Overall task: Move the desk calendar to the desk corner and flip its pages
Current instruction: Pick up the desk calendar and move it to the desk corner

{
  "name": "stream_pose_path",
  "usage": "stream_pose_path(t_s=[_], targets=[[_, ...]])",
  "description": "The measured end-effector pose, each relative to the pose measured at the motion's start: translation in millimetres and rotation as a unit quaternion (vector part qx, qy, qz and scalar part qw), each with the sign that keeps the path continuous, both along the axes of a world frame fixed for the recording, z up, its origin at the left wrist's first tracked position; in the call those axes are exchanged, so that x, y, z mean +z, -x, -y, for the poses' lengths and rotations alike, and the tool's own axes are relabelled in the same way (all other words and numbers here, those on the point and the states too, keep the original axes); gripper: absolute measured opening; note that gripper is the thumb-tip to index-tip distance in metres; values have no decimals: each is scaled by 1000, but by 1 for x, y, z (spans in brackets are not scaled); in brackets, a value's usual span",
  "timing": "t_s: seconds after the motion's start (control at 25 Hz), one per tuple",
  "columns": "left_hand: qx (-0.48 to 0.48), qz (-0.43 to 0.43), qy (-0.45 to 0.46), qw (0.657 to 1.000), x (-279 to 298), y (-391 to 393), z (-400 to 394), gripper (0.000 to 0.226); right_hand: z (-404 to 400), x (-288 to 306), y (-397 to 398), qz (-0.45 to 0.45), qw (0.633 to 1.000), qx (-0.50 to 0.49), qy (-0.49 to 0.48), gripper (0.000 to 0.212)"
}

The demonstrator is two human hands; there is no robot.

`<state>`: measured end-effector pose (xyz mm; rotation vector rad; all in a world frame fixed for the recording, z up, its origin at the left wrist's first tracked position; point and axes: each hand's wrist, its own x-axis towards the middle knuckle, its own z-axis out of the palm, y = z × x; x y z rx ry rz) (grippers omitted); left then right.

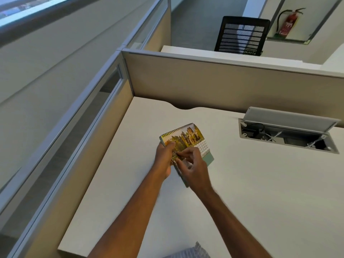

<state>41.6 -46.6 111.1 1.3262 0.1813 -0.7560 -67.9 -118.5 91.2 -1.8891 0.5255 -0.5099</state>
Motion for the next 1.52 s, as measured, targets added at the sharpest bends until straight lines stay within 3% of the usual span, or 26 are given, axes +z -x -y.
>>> stream_pose_path(t_s=[0.12,0.2,0.28,0.36,0.6,0.8,1.0,1.28,1.52], targets=[[31,-12,10,999,-6,-25,-23,22,25,-7,-4,-37,996,-70,-36,36],[35,-19,28,999,-6,-44,-38,17,49,-10,-6,-115,981,-152,-40,50],[27,-19,39,999,-7,-61,-51,18,67,-8,-10,-162,965,-174,-112,63],[23,-18,49,998,-10,-73,-59,24,75,-8,-20,-162,963,-144,-159,59],[71,5,70,995,-20,-90,-58,26,66,-13,-47,-125,975,-139,-122,41],[153,117,12,981,-34,-103,-54,13,69,-26,-70,-122,972,-164,-115,28],[189,194,-41,962,-48,-133,-45,18,83,-34,-111,-139,970,-126,-151,18],[200,255,-91,942,-53,-218,-23,41,123,-41,-215,-103,990,-22,-96,18],[228,293,-128,920,-63,-289,-10,35,149,-72,-295,-113,984,35,-134,22]])
